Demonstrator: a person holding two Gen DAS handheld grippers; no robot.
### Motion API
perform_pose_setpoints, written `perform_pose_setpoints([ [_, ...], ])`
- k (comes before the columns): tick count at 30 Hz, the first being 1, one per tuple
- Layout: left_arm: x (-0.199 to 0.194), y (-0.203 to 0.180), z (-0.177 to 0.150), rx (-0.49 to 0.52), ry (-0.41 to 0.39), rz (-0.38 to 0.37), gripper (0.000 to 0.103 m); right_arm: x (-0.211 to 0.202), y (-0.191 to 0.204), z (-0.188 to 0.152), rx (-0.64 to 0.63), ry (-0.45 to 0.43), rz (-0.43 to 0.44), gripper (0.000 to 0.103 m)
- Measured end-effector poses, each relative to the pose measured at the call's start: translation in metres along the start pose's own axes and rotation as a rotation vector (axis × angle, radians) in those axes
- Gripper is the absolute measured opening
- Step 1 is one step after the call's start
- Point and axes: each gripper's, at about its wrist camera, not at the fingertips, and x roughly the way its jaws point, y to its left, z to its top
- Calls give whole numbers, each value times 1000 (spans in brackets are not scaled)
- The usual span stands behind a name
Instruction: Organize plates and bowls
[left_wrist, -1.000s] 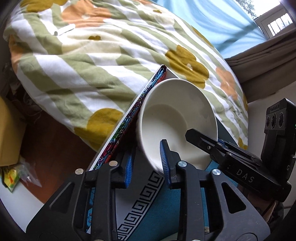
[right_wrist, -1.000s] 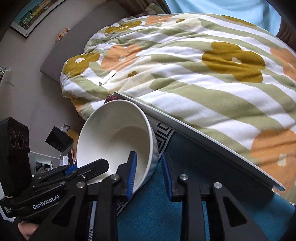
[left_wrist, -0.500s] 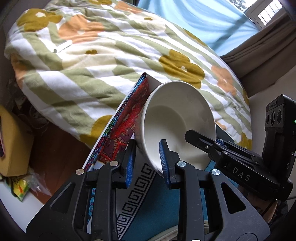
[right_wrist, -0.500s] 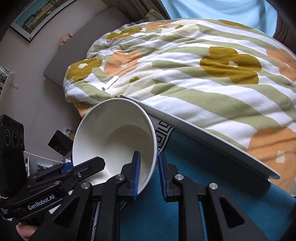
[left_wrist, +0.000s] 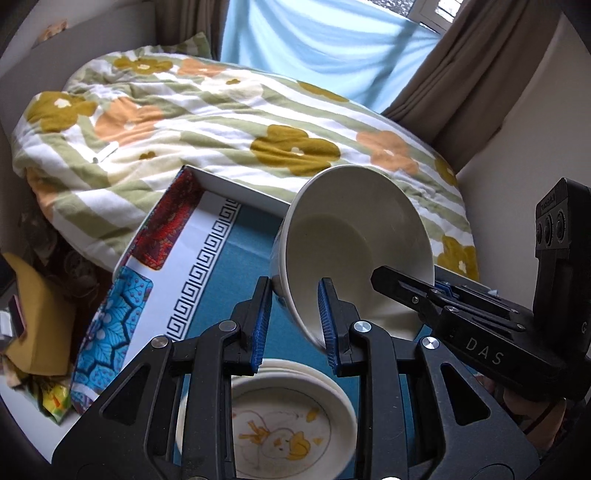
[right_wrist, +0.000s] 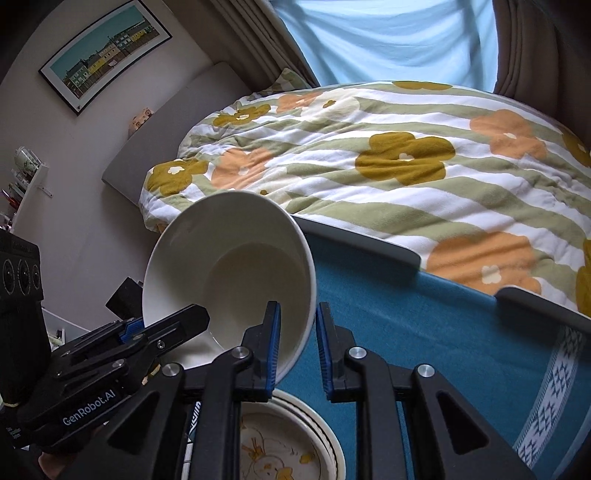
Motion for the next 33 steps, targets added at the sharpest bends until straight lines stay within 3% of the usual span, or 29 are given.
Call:
perform_pose_setpoints([
  [7,-32,-94,-69,85,18,-68,23,-92,-45,-71,62,-49,-79,18],
  [17,-29,-198,-157,169,159,-195,23,-176,-115,-164,200,-41,-204,18],
  [25,3,-237,-192,263,288,-199,23,-177,-154,-208,330,7,-251,18],
  [33,38,-246,-208,343,378,-134,23,-158,-174,-227,378,56,-269,18],
])
